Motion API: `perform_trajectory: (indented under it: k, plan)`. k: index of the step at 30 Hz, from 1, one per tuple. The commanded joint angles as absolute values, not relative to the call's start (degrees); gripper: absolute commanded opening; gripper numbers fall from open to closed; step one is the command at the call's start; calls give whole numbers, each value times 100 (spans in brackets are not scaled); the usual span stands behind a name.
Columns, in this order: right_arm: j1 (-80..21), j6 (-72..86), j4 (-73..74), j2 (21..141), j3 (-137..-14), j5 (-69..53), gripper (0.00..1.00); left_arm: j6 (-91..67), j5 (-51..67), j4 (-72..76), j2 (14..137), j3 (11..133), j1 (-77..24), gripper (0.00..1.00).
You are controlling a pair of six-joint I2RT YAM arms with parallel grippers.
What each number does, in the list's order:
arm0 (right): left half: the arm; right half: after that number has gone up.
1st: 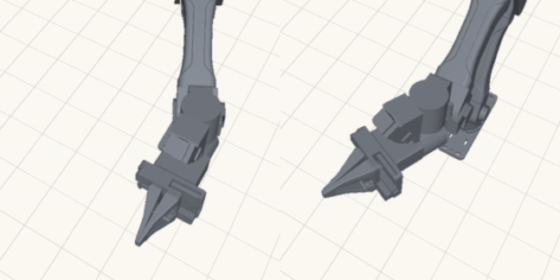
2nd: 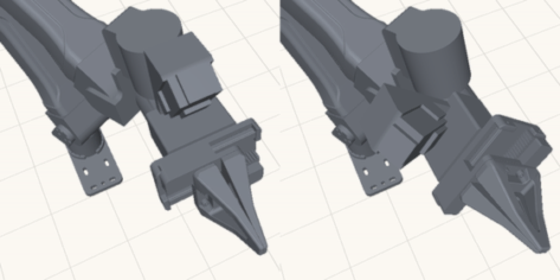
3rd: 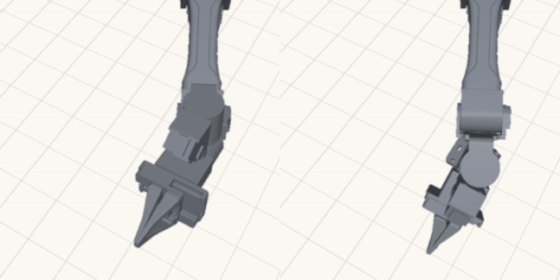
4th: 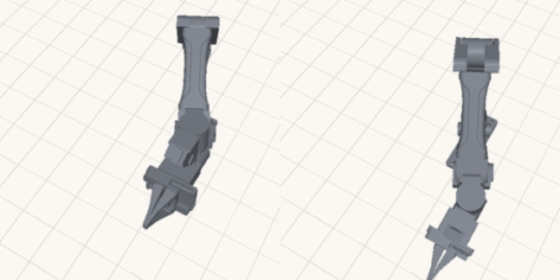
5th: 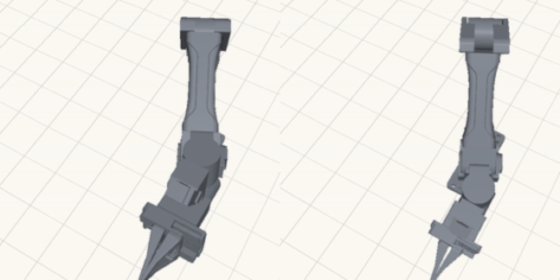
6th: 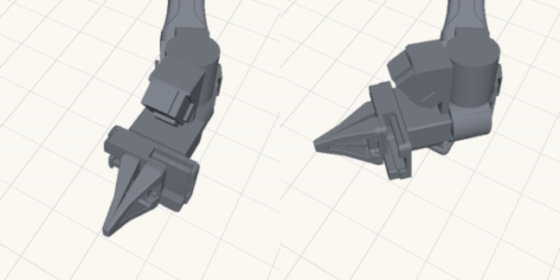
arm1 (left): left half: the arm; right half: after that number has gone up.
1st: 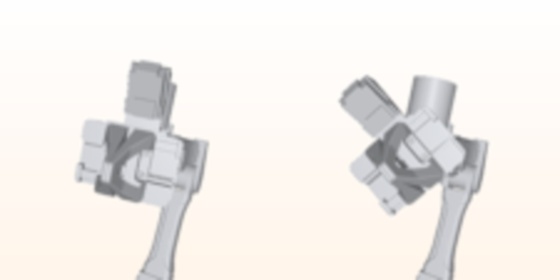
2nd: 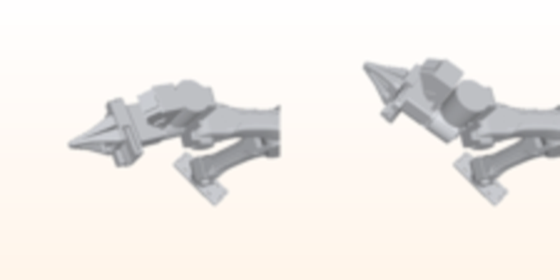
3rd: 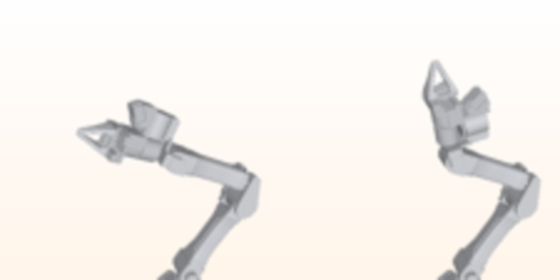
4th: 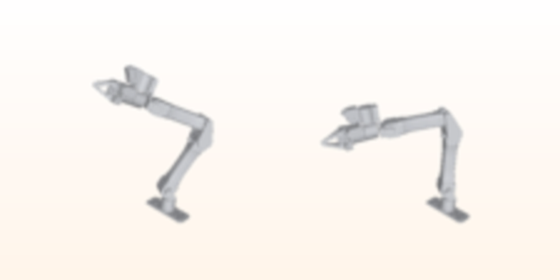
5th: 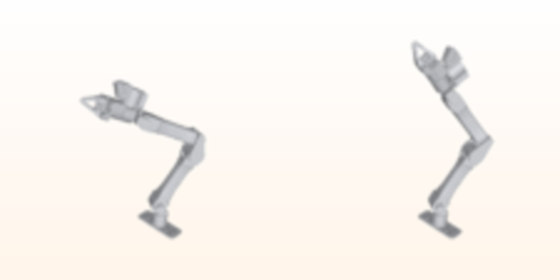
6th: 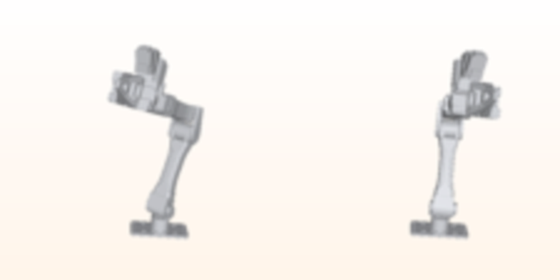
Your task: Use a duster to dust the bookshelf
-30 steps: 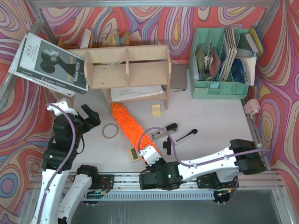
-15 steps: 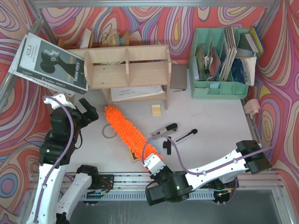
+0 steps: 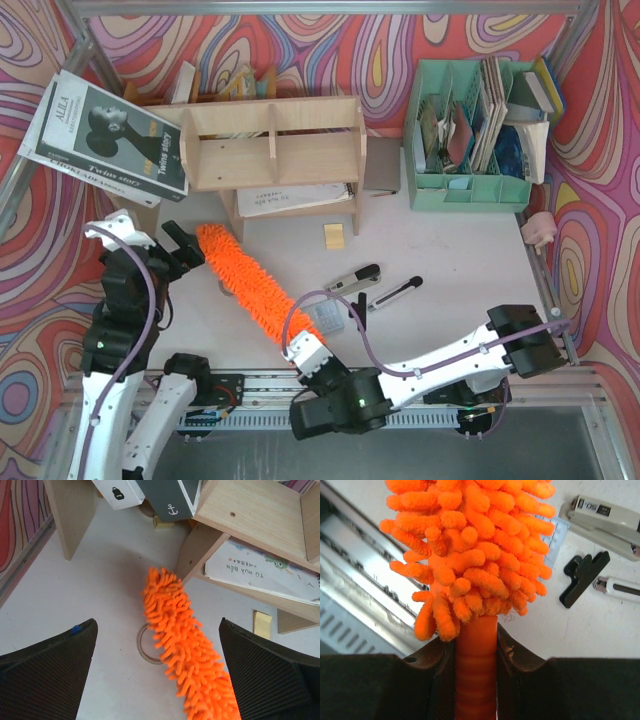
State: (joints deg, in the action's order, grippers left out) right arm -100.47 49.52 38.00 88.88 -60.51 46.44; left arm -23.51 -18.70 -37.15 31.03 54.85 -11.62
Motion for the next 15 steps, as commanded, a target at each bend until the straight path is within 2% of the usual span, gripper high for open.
perform_trajectory:
  k: [1,6,15]
  plan:
    - [-9567,4541,3170,9033,-6582,5011,0,-2259,-2096,-3518,2803,5322,-1134,99]
    - [-9085,4271,2590,9298,-6871,4647,0,-2302,-2496,-3542,2433,5238,-1134,99]
    - [-8581,3967,2072,9477,-7298,4823,0,-2364,-3004,-3549,2119,5169,-1134,98]
